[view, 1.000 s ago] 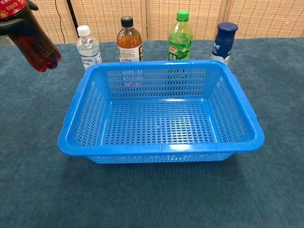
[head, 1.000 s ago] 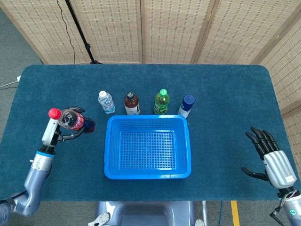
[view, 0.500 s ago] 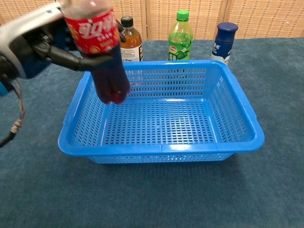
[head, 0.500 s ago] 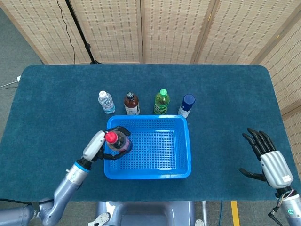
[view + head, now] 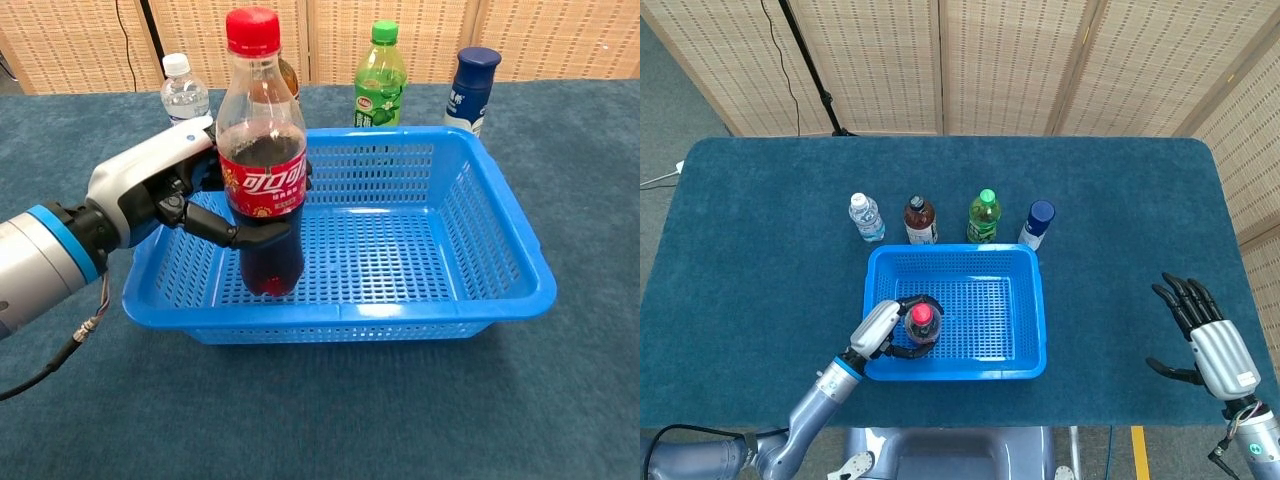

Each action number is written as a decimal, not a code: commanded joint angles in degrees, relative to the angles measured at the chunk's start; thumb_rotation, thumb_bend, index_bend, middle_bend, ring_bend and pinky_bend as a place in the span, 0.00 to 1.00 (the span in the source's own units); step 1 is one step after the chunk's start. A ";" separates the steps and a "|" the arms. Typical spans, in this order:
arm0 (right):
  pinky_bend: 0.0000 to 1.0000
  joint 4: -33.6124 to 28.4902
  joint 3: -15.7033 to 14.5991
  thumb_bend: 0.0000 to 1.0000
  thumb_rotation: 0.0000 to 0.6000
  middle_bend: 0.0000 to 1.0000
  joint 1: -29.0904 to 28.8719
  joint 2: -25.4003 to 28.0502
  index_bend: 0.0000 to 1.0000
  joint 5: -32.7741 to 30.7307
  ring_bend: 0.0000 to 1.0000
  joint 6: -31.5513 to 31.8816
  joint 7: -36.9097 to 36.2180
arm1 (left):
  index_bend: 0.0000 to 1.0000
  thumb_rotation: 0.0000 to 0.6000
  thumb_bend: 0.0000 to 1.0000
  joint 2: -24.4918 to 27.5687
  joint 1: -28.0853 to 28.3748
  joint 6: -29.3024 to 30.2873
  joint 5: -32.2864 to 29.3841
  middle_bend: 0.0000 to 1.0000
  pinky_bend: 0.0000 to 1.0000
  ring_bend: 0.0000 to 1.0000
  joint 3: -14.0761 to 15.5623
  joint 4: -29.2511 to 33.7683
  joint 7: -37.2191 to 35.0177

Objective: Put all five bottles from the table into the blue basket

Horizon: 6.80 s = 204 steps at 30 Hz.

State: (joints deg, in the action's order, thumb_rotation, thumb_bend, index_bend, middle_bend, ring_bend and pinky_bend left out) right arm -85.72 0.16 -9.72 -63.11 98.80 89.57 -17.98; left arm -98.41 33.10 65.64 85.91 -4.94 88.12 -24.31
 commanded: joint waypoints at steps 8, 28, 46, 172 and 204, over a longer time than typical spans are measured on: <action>0.00 -0.17 -0.16 0.00 1.00 0.00 0.04 -0.06 0.00 0.17 0.00 0.06 0.47 | 0.00 1.00 0.38 3.94 0.98 -3.32 2.71 0.00 0.00 0.00 3.44 0.09 -1.57; 0.00 -0.58 -0.27 0.00 1.00 0.00 0.42 -0.21 0.00 0.64 0.00 1.00 1.72 | 0.00 1.00 0.33 10.72 -2.05 5.55 8.33 0.00 0.00 0.00 5.35 2.61 -8.54; 0.00 -1.68 0.22 0.00 1.00 0.00 0.78 -0.41 0.00 -0.84 0.00 0.86 2.72 | 0.00 1.00 0.28 25.14 -10.07 22.77 6.04 0.00 0.00 0.00 0.93 3.55 -21.16; 0.00 1.35 1.12 0.00 1.00 0.00 -3.43 -3.31 0.00 -7.25 0.00 -10.22 1.86 | 0.41 1.00 0.62 20.99 6.24 0.25 10.30 0.26 0.39 0.26 -1.54 -0.48 -33.55; 0.00 1.80 1.28 0.00 1.00 0.00 -3.35 -3.08 0.00 -7.84 0.00 -10.46 0.99 | 0.00 1.00 0.37 8.89 8.97 2.61 9.45 0.00 0.00 0.00 1.01 -12.65 -29.87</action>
State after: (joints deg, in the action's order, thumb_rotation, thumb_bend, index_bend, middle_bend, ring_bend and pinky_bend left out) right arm -83.91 1.44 -13.08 -66.21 90.97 79.13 -16.92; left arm -90.47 42.59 66.79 95.00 -3.71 74.83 -53.61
